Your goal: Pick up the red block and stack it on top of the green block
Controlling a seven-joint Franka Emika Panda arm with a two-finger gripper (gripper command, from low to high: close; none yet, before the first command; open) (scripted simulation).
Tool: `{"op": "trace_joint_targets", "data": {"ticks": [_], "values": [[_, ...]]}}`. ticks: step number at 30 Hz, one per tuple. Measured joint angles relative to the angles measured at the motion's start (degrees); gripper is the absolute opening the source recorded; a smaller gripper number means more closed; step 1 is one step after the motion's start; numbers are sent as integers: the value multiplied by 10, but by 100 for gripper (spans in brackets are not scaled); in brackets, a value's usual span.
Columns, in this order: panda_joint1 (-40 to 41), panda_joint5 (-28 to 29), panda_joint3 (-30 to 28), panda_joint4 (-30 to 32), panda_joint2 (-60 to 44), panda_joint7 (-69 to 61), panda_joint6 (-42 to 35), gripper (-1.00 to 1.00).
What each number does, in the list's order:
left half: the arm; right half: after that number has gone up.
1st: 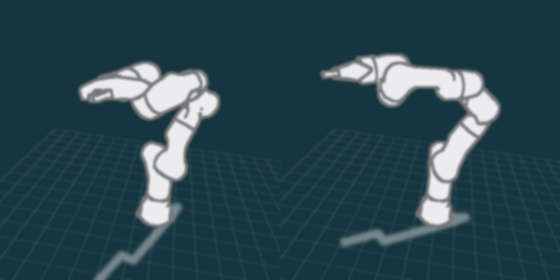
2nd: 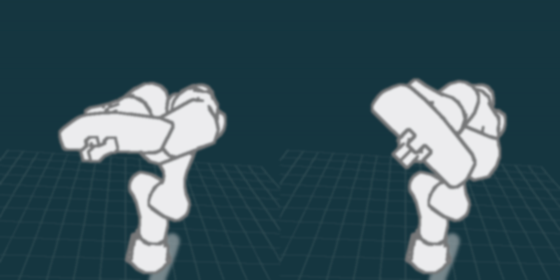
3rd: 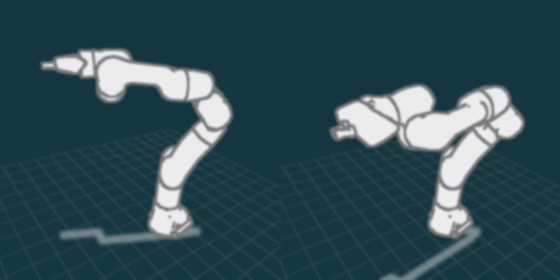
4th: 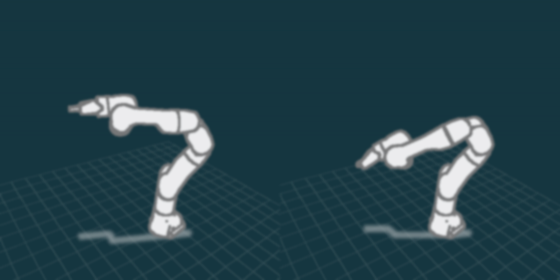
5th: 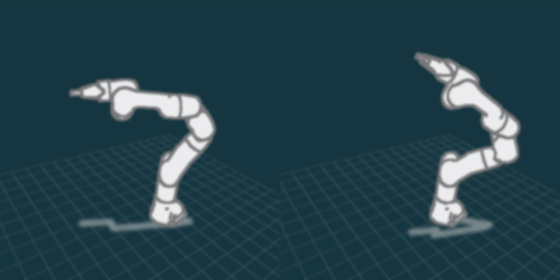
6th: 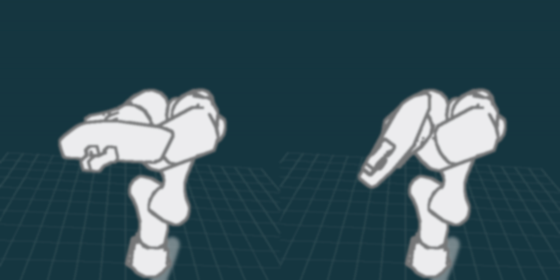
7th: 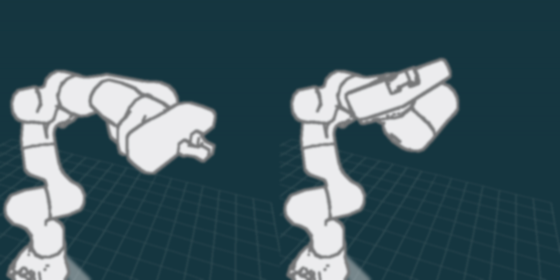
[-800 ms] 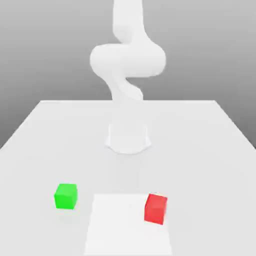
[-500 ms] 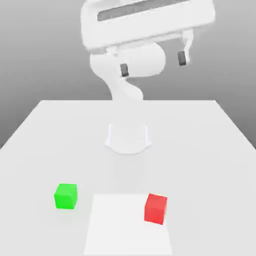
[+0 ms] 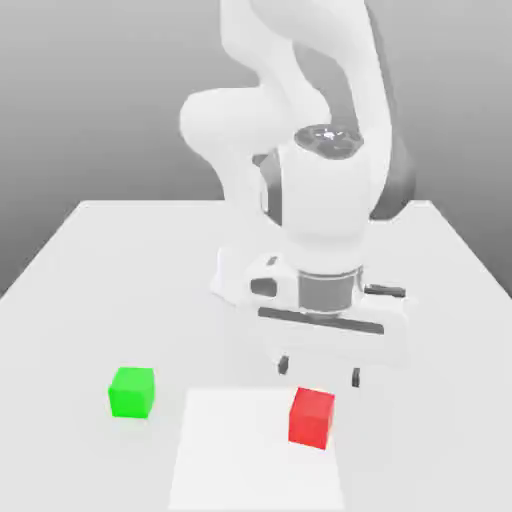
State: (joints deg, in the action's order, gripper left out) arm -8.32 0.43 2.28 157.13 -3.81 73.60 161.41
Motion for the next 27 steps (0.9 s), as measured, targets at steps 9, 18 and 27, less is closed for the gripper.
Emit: {"op": "trace_joint_targets", "data": {"ticks": [9,18,27], "values": [[-7,17,-10,-13,-107,15,91,-100],[-5,17,-8,-10,-75,13,65,-100],[12,-3,-6,8,28,-46,-23,-100]]}}
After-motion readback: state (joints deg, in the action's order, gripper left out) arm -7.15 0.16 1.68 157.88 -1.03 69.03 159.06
